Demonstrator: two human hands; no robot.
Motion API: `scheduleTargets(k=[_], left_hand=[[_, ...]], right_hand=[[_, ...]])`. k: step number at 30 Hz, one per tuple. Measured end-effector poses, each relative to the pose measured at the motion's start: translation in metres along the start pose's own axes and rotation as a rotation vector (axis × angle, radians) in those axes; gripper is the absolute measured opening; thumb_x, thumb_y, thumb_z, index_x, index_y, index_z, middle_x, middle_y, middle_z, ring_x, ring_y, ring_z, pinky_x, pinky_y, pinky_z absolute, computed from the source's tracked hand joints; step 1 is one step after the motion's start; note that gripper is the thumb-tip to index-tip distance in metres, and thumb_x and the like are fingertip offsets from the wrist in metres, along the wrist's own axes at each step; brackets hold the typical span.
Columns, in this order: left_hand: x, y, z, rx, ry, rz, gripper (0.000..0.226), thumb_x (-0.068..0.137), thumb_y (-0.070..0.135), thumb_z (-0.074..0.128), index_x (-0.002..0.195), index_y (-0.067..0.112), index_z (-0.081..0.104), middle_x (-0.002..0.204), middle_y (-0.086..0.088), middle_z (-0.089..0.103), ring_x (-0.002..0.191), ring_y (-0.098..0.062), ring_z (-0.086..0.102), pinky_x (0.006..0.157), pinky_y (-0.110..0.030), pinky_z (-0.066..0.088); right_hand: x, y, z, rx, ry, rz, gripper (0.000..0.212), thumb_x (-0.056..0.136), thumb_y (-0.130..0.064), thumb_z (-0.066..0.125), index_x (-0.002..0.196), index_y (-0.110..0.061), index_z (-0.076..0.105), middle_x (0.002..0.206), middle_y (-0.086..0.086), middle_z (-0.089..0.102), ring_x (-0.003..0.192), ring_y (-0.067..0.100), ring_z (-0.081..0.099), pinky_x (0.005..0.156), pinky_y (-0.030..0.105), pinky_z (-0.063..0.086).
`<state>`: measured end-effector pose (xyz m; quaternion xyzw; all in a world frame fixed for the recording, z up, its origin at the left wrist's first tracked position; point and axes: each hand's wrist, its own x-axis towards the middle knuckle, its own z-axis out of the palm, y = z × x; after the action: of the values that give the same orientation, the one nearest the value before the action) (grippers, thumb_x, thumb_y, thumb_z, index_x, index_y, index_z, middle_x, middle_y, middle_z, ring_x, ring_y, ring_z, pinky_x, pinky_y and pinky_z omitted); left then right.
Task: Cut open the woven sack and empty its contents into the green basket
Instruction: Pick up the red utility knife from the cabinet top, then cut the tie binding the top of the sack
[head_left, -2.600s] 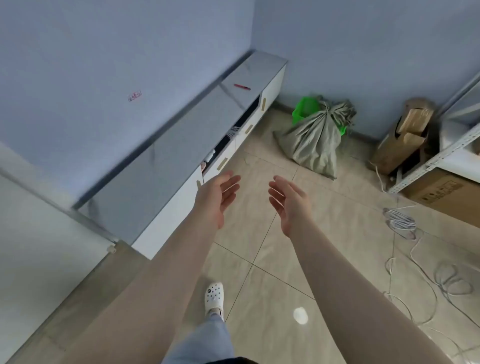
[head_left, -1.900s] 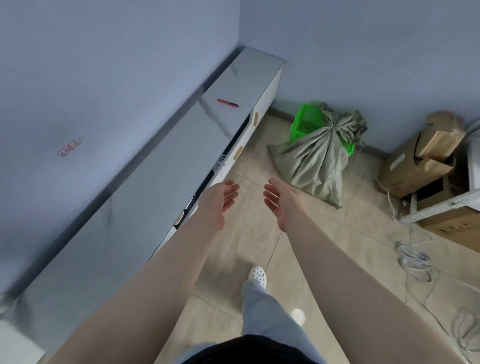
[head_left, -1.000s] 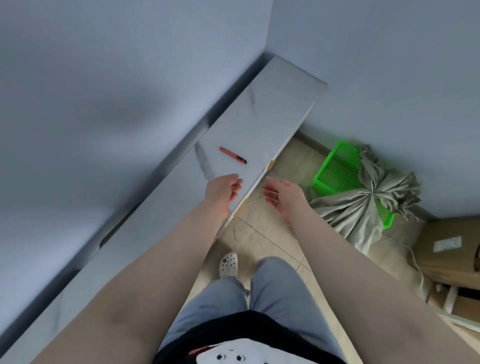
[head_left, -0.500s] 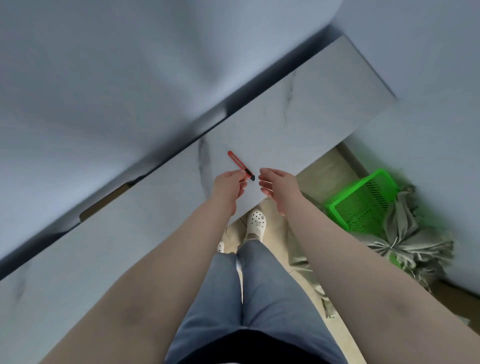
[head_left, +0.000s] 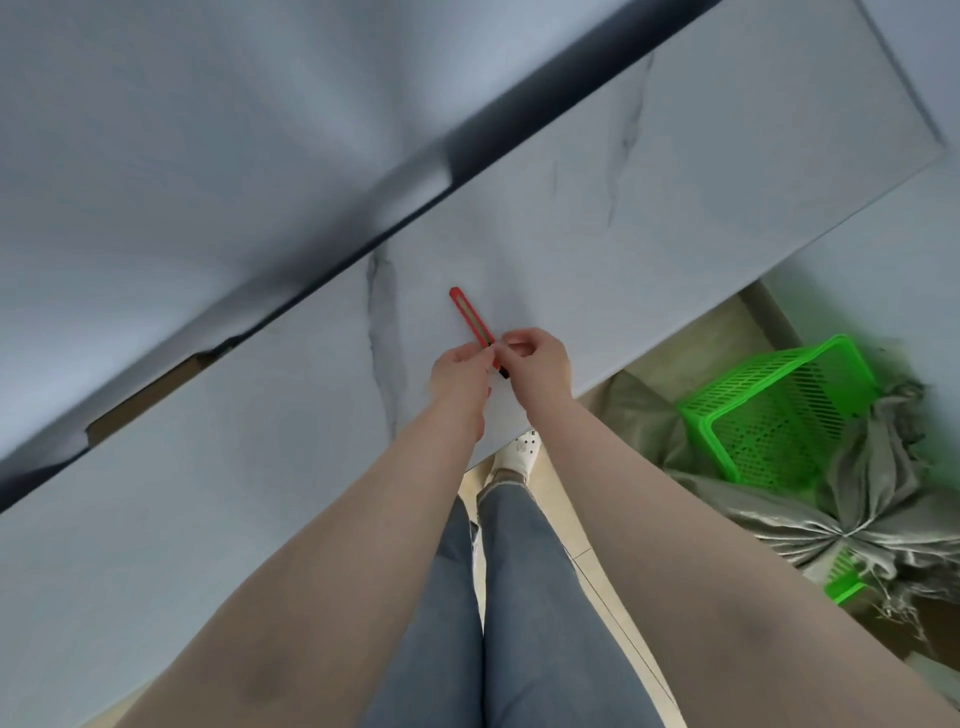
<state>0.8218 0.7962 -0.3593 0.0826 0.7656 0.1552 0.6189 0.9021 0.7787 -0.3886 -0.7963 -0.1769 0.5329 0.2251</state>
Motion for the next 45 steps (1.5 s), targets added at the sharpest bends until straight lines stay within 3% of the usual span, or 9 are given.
scheduleTargets(k=[5,8,15,21,25,29,33,38,45], left_hand=[[-0.003,-0.007,-0.007,0.015,-0.039,0.049,0.025,0.097,0.0,0.046,0.112,0.007,0.064,0.102,-0.011,0.066,0.087,-0.02,0.064,0.068,-0.019,0.052],[-0.018,-0.001,-0.013,0.062,-0.08,0.076,0.025,0.098,0.0,0.045,0.111,0.004,0.065,0.094,-0.006,0.066,0.079,-0.011,0.063,0.062,-0.014,0.052],[-0.064,0.008,-0.014,0.299,-0.159,0.292,0.009,0.095,0.01,0.055,0.097,0.011,0.064,0.083,-0.003,0.063,0.077,-0.017,0.056,0.078,-0.027,0.05],[-0.131,-0.011,0.009,0.462,-0.44,0.375,0.016,0.094,0.011,0.056,0.087,0.01,0.07,0.082,-0.01,0.067,0.072,-0.02,0.059,0.067,-0.026,0.051],[-0.16,-0.05,0.025,0.577,-0.581,0.358,0.016,0.093,0.011,0.059,0.084,0.007,0.071,0.073,-0.01,0.064,0.067,-0.023,0.057,0.068,-0.029,0.052],[-0.184,-0.092,0.039,0.639,-0.671,0.284,0.017,0.095,0.011,0.058,0.082,0.009,0.07,0.062,-0.003,0.065,0.055,-0.011,0.058,0.062,-0.017,0.055],[-0.196,-0.136,0.05,0.711,-0.768,0.284,0.016,0.096,0.011,0.057,0.094,0.005,0.072,0.063,-0.008,0.059,0.054,-0.012,0.054,0.074,-0.022,0.054],[-0.21,-0.199,0.066,0.763,-0.791,0.297,0.018,0.097,0.012,0.055,0.098,0.004,0.071,0.053,-0.001,0.057,0.052,-0.012,0.052,0.073,-0.02,0.051],[-0.235,-0.305,0.091,0.781,-0.754,0.296,0.025,0.095,0.014,0.058,0.11,-0.003,0.068,0.055,0.0,0.059,0.054,-0.012,0.054,0.08,-0.024,0.051]], right_hand=[[-0.013,0.009,0.009,0.035,0.025,0.075,0.023,0.085,-0.007,0.064,0.107,-0.014,0.067,0.092,0.001,0.07,0.079,0.015,0.065,0.066,0.024,0.049],[-0.028,0.005,0.0,0.131,0.019,0.105,0.021,0.087,-0.005,0.063,0.106,-0.012,0.07,0.086,0.002,0.07,0.07,0.013,0.064,0.06,0.021,0.048],[-0.087,-0.009,-0.035,0.411,0.039,0.07,0.018,0.088,0.001,0.061,0.105,-0.003,0.063,0.083,0.007,0.07,0.068,0.015,0.062,0.065,0.022,0.051],[-0.15,0.023,-0.082,0.697,0.141,0.073,0.015,0.088,0.004,0.061,0.099,-0.005,0.065,0.083,0.01,0.073,0.072,0.018,0.066,0.065,0.024,0.054],[-0.189,0.065,-0.112,0.838,0.252,0.071,0.013,0.088,0.002,0.062,0.1,-0.001,0.066,0.079,0.01,0.072,0.066,0.016,0.065,0.067,0.025,0.054],[-0.216,0.106,-0.135,0.938,0.353,0.091,0.003,0.089,-0.003,0.065,0.091,-0.002,0.066,0.071,0.011,0.068,0.063,0.018,0.061,0.065,0.026,0.052],[-0.239,0.145,-0.154,0.995,0.408,0.113,0.01,0.09,-0.01,0.066,0.092,-0.001,0.065,0.068,0.008,0.068,0.059,0.013,0.06,0.064,0.024,0.053],[-0.26,0.199,-0.178,1.048,0.446,0.121,0.017,0.09,-0.016,0.067,0.077,-0.008,0.061,0.064,0.006,0.065,0.059,0.014,0.057,0.066,0.027,0.053],[-0.295,0.289,-0.228,1.049,0.456,0.132,0.019,0.09,-0.02,0.068,0.078,-0.007,0.061,0.061,0.003,0.065,0.056,0.014,0.054,0.064,0.028,0.05]])
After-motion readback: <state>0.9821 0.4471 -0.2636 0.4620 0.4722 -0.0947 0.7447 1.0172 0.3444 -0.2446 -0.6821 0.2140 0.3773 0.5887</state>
